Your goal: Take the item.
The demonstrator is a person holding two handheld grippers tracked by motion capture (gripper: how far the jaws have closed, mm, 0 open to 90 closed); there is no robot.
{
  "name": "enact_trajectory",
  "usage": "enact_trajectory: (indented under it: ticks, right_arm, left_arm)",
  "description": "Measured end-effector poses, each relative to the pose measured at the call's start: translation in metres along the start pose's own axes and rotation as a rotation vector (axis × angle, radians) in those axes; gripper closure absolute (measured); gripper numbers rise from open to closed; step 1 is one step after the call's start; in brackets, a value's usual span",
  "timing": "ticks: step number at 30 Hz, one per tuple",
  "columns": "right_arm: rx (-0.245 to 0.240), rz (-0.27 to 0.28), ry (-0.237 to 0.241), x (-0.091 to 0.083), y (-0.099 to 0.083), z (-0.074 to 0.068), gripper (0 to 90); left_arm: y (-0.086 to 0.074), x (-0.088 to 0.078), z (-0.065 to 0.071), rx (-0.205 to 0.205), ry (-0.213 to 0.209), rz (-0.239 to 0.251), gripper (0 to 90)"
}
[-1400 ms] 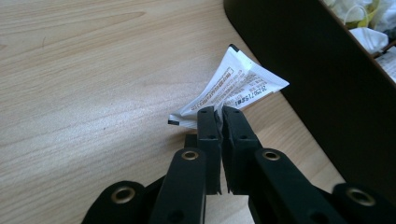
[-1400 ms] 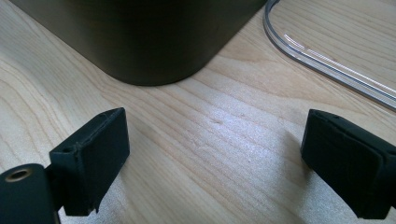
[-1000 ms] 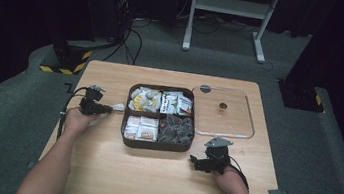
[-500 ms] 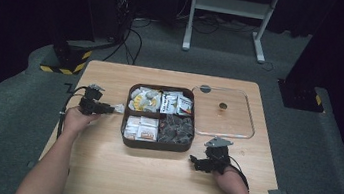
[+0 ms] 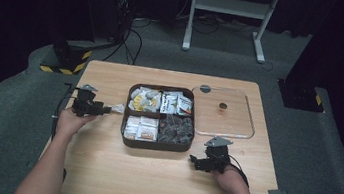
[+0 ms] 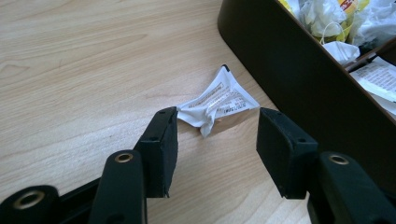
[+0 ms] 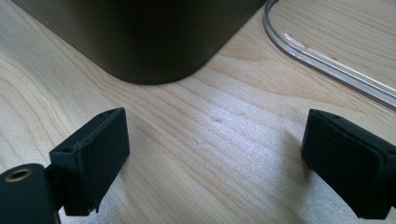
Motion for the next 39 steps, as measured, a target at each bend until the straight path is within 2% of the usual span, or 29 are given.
enact_trajectory:
  ticks: [3,7,14,16,18,19,20,24,28,33,36,37,39]
  right_arm:
    - [-0.002,0.000,0.001,0.001,0.001,0.000,7.7]
    - [-0.001,0.000,0.001,0.001,0.001,0.001,7.7]
    - [-0.003,-0.003,0.002,0.002,0.002,0.001,7.7]
    - [-0.004,-0.003,0.002,0.002,0.002,0.001,7.7]
    - [-0.004,-0.002,0.003,0.002,0.002,0.001,7.7]
    - [-0.004,-0.002,0.003,0.002,0.002,0.001,7.7]
    - [-0.004,-0.002,0.003,0.002,0.002,0.001,7.7]
    - [-0.004,-0.002,0.002,0.002,0.002,0.001,7.7]
    - [-0.004,-0.002,0.001,0.002,0.002,0.001,7.6]
    - [-0.004,-0.001,0.001,0.002,0.002,0.001,7.6]
    - [-0.003,-0.001,0.001,0.002,0.002,0.001,7.6]
    - [-0.004,-0.001,0.001,0.002,0.002,0.001,7.6]
    - [-0.003,-0.001,0.001,0.002,0.002,0.001,7.6]
  left_arm:
    - [-0.004,-0.004,0.000,-0.004,0.003,0.019,46.9]
    - [-0.008,-0.008,-0.003,0.010,0.015,0.033,46.5]
    - [-0.017,-0.011,-0.014,-0.032,0.059,0.039,44.7]
    - [-0.019,-0.013,-0.018,-0.027,0.084,0.046,43.8]
    - [-0.022,-0.014,-0.020,-0.039,0.085,0.052,43.8]
    - [-0.022,-0.014,-0.020,-0.039,0.085,0.052,43.8]
    - [-0.025,-0.014,-0.023,-0.040,0.103,0.046,43.3]
    - [-0.032,-0.010,-0.030,-0.066,0.102,0.029,40.6]
    - [-0.039,-0.006,-0.037,-0.069,0.110,0.005,40.5]
    - [-0.045,-0.002,-0.044,-0.058,0.126,-0.006,38.8]
    - [-0.046,-0.001,-0.046,-0.051,0.125,0.005,38.6]
    - [-0.046,0.000,-0.046,-0.053,0.117,0.023,38.6]
    - [-0.047,0.001,-0.047,-0.012,0.133,0.044,38.4]
Point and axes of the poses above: each handheld gripper's, and its own axes: x roughly forward along the jaws, y roughly out of its top, z roughly to its right, the point moved 5 cm from there along x, roughly forward along the jaws, and after that the axes turned 4 degrees about y, right-handed, at the moved point
